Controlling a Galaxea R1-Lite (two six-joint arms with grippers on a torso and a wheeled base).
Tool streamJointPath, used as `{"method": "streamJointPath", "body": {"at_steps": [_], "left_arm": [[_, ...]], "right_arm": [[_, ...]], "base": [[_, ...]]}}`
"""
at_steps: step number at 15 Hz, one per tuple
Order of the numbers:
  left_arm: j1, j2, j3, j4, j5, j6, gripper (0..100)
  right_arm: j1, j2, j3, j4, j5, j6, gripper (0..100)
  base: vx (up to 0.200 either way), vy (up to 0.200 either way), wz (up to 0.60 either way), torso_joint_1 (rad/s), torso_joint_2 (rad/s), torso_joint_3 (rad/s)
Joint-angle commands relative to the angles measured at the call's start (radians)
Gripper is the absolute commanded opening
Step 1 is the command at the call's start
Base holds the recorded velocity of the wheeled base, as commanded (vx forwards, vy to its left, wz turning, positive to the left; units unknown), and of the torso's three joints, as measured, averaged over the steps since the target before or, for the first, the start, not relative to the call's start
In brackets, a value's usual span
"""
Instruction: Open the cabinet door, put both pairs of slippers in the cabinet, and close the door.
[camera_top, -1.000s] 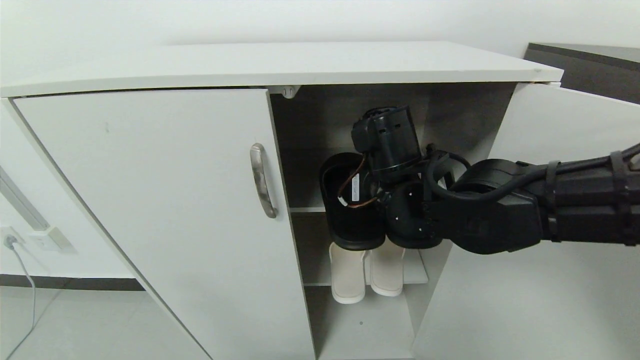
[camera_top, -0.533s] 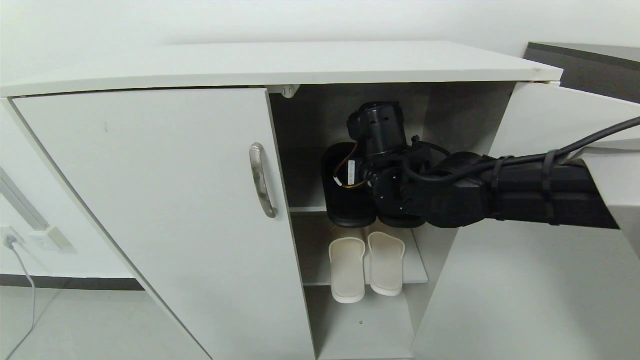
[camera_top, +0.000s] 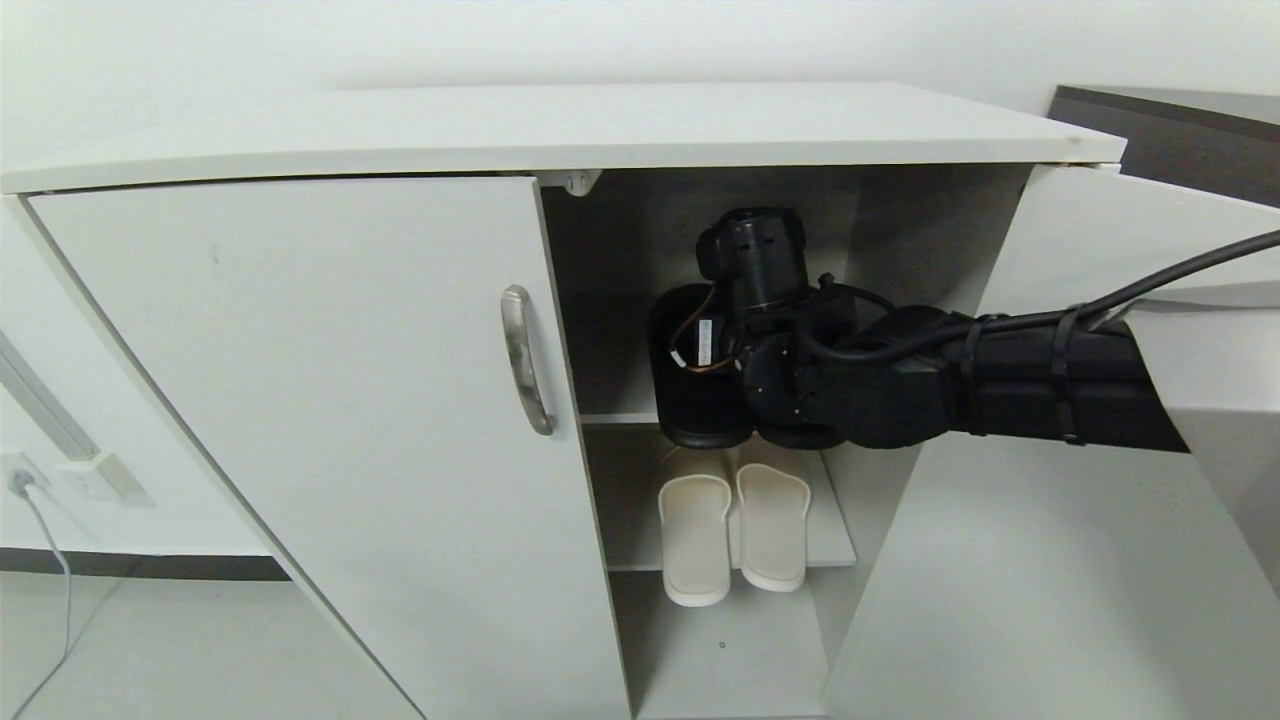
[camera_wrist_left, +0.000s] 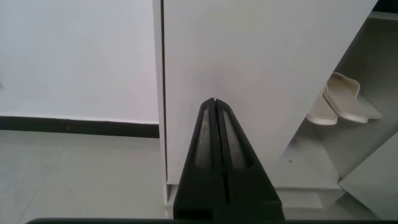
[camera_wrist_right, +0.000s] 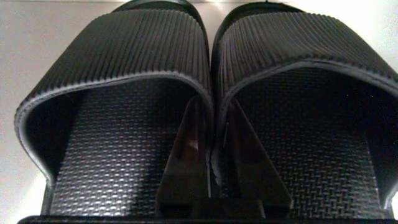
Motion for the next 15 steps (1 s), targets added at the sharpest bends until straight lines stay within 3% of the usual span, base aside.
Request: {"method": "streamJointPath", "body": {"at_steps": [1,5,6,9,15], "left_arm": [[0.0,0.001,0.0,0.0,0.001,-0.001,0],[0.0,0.001,0.0,0.0,0.001,0.001,0],[0.0,0.001,0.0,0.0,0.001,0.001,0],[0.0,0.001,0.0,0.0,0.002,-0.001,0],[0.0,0.001,0.0,0.0,0.001,-0.001,0]], "right_arm": [[0.0,0.0,0.002,-0.001,0.0,0.001,0],[-0.003,0.0,0.006,-0.001,0.0,0.002,0],[-0.003,0.0,0.006,-0.001,0.0,0.002,100],[0.003,-0.014,0.036,0.002,-0.008,0.002,100],[0.068,-0.208,0.256,-0.005,-0.011,0.008,100]], "base": [[0.0,0.0,0.0,0.0,0.0,0.0],[0.0,0.0,0.0,0.0,0.0,0.0],[0.0,0.0,0.0,0.0,0.0,0.0],[0.0,0.0,0.0,0.0,0.0,0.0],[0.0,0.0,0.0,0.0,0.0,0.0]]}}
